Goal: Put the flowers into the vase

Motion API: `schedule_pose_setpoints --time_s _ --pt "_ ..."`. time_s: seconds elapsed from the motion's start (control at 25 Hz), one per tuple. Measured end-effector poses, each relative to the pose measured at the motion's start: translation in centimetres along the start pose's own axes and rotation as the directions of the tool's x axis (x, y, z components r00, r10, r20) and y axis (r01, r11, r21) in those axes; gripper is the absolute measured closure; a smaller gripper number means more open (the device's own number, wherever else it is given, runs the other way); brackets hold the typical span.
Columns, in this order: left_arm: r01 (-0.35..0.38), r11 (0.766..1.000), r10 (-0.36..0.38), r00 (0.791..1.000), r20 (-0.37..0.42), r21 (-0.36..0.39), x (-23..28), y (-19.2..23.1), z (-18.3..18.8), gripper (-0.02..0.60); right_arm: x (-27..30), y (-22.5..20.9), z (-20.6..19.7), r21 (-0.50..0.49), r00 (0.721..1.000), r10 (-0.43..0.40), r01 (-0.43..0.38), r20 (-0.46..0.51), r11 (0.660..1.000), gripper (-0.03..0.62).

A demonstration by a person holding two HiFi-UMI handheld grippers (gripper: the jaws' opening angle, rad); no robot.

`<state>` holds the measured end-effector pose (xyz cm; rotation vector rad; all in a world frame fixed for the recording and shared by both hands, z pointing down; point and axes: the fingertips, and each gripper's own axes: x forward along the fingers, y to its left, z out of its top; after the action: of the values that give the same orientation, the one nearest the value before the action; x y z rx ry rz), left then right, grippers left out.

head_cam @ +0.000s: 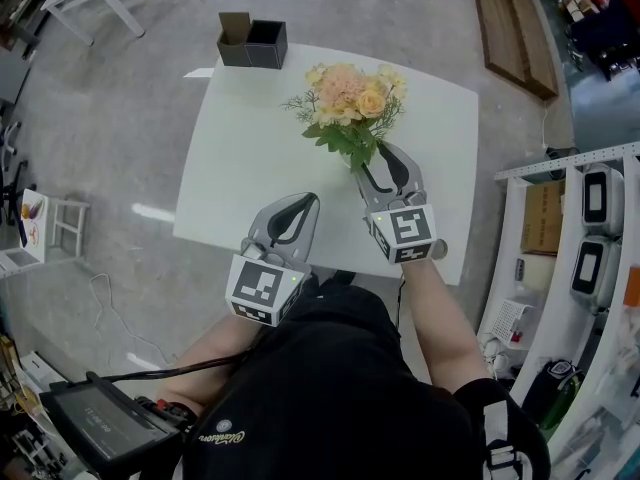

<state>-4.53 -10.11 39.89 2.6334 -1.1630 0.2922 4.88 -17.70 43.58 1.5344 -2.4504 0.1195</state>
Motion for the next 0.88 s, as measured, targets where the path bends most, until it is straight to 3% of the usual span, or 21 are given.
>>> schedule_pose_setpoints --time_s 0.52,0.88 --pt "0.026 1.000 -0.026 1.000 0.002 0.006 0.5 -1.2 0.4 0.574 -4.8 -0.4 0.3 0.057 0.999 -0.033 0.031 0.033 0.998 0.405" --pt "0.043 0.998 -0.045 0.998 0.051 0.042 1.8 -3.0 2.4 0.574 -12.3 -2.7 4.6 0.227 0.969 -0.201 0.166 0.141 0.960 0.497"
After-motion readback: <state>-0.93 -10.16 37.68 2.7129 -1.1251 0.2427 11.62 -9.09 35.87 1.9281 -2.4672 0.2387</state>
